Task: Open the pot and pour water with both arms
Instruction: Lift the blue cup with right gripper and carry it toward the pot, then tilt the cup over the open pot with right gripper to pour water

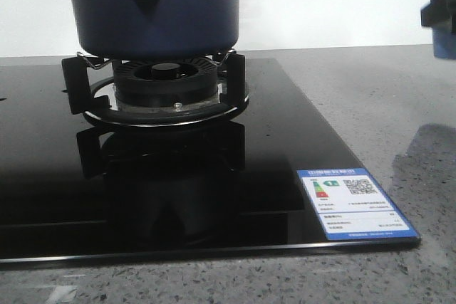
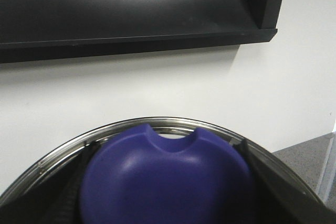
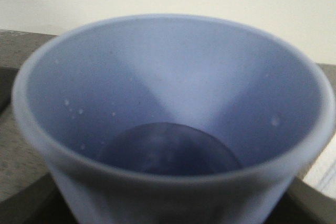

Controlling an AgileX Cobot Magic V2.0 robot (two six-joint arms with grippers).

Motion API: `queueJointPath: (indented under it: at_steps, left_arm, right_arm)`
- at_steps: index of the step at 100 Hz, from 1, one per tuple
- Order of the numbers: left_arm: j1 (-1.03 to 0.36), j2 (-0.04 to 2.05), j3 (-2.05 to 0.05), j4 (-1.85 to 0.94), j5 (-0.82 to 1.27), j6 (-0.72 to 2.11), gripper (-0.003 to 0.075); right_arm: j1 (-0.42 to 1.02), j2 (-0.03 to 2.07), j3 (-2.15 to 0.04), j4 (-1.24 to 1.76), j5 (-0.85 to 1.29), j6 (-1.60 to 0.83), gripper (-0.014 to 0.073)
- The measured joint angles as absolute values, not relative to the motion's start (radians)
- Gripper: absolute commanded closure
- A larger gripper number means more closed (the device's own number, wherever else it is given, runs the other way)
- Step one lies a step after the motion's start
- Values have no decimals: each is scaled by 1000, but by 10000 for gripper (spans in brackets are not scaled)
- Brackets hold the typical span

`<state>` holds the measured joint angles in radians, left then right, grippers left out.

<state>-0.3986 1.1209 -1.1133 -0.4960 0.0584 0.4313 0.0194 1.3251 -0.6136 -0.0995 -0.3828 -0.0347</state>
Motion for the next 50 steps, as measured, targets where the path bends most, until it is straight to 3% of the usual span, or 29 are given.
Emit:
queueJointPath:
  at_steps: [19, 50]
  left_arm:
    - [-395, 1121, -1113, -483, 58, 431, 358]
    - [-391, 1121, -1113, -469, 57, 431, 358]
  right_arm:
    - [139, 1257, -776, -206, -156, -34, 255]
    - [380, 1319, -1064, -405, 120, -34, 255]
